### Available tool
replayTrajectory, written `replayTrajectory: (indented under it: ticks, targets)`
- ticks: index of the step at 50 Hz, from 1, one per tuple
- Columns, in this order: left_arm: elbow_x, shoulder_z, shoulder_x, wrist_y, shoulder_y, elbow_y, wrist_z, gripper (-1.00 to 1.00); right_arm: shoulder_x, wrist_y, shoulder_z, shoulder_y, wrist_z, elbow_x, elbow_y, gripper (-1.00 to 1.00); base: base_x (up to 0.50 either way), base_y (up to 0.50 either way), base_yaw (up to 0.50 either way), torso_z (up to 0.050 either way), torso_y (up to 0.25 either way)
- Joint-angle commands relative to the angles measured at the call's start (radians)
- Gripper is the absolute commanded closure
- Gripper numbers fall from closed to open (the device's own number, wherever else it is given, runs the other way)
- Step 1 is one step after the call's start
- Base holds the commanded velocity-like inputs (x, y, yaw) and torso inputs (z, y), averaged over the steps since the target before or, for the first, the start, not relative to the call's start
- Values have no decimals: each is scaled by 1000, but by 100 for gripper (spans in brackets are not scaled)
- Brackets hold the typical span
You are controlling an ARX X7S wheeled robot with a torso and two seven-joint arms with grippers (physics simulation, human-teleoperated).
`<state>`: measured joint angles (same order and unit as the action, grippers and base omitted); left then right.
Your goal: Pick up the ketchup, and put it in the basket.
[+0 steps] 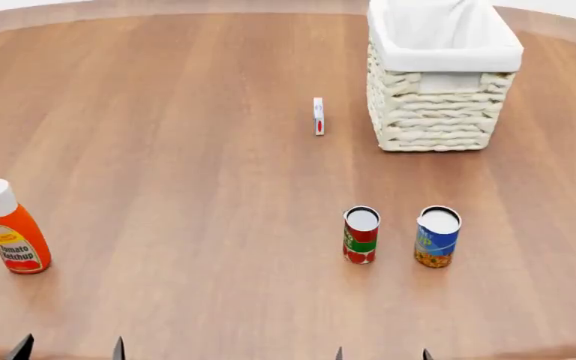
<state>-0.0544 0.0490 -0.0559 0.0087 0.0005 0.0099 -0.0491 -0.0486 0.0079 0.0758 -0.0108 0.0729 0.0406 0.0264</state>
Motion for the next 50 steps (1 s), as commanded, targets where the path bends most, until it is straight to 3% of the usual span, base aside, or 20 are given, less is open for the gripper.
replayTrajectory:
  ticks: [1, 4, 8, 17, 44, 50]
  targets:
    - [-34, 5, -18, 27, -7, 3, -20, -100, -27, -15, 42, -10, 50, -40, 25, -100, 0, 0, 0, 0, 0]
    - [-48, 15, -25, 38, 14, 62, -12, -100, -28, 27, 31, -16, 47, -2, 88, -100, 0, 0, 0, 0, 0]
    - [43, 40, -34, 93, 45, 137, -61, -100, -38, 99, 38, -22, 76, -33, 207, -100, 0, 0, 0, 0, 0]
    - [3, 31, -55, 21, 73, 295, -72, -100, -60, 214, 47, -54, 92, -33, 423, -100, 0, 0, 0, 0, 0]
    - [-7, 37, -100, 46, 145, 432, -108, -100, -92, 237, 69, -88, 160, -60, 583, -100, 3, 0, 0, 0, 0]
    - [-10, 41, -102, 51, 139, 425, -115, -100, -100, 210, 73, -91, 165, -56, 579, -100, 412, 0, 0, 0, 0]
